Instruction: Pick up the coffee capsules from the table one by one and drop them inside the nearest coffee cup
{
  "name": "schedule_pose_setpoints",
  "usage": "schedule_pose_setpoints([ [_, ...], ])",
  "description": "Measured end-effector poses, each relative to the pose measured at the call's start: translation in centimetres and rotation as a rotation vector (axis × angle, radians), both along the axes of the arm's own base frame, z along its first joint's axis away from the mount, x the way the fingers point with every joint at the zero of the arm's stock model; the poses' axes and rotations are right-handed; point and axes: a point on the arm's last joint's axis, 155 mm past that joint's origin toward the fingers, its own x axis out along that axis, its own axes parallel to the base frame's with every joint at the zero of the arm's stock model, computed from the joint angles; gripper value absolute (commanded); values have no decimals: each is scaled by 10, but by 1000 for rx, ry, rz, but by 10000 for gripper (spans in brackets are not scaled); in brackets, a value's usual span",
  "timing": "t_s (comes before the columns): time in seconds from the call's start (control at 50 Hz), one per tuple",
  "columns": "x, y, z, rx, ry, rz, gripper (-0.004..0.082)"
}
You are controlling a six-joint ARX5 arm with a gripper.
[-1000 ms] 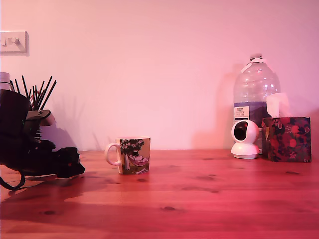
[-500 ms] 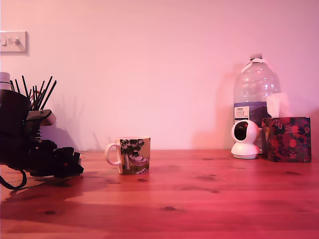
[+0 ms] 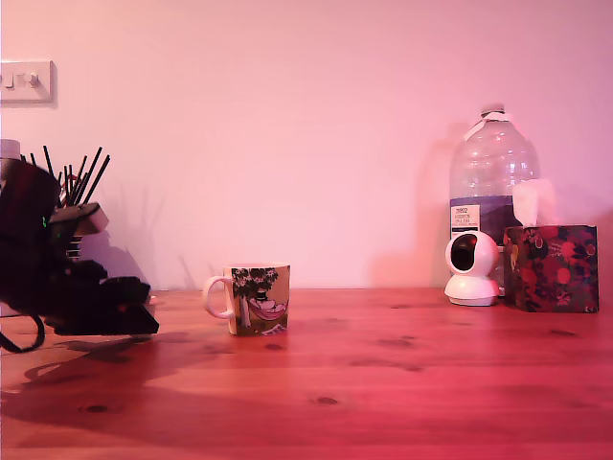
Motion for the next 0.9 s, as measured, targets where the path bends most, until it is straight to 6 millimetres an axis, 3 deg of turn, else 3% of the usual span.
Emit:
schedule_pose_setpoints([
  [0.36, -19, -16, 32, 1, 20, -63, 215],
  [0.52, -34, -35, 38, -8, 51, -126, 215],
  [0.76, -52, -65, 70, -18, 14, -204, 215],
  [0.9, -62, -76, 77, -19, 19, -234, 215],
])
